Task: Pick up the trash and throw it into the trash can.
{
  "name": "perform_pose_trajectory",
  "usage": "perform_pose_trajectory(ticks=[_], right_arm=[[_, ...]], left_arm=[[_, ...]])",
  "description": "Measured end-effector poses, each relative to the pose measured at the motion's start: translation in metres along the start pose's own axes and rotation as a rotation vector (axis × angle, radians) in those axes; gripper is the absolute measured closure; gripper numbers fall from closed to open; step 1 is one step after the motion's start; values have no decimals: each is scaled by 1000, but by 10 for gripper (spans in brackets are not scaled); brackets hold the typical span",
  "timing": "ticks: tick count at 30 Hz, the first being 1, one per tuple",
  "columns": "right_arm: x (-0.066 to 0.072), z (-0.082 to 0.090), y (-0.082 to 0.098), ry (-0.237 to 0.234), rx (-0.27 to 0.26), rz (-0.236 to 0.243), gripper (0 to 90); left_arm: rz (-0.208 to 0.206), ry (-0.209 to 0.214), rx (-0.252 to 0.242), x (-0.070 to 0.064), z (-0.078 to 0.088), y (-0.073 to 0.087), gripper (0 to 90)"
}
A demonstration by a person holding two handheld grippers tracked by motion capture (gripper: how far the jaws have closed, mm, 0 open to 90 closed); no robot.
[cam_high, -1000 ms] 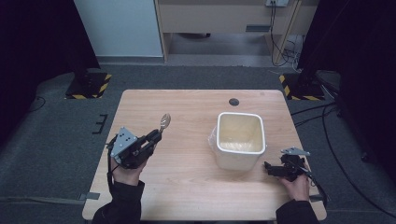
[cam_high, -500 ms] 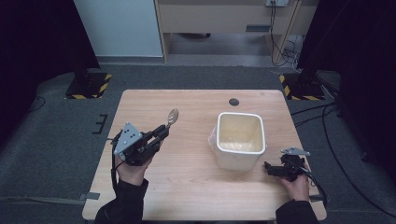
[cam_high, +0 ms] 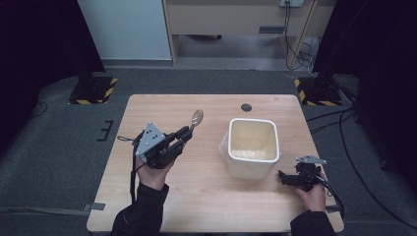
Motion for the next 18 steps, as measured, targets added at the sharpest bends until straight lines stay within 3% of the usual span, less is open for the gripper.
perform_pose_trajectory(ticks=[18], right_arm=[[0, 0, 0, 0, 0, 0, 3]], left_arm=[[-8, 82, 21, -33, -46, -1, 783]])
Point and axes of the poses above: each handheld gripper's, and its own axes: z roughly backward along the jaws, y roughly out of its underside, x roughly to its left, the point moved 9 cm from there along -z, roughly forward along the jaws, and after that the axes turned 1 degree about -x, right-handed, at the moved point
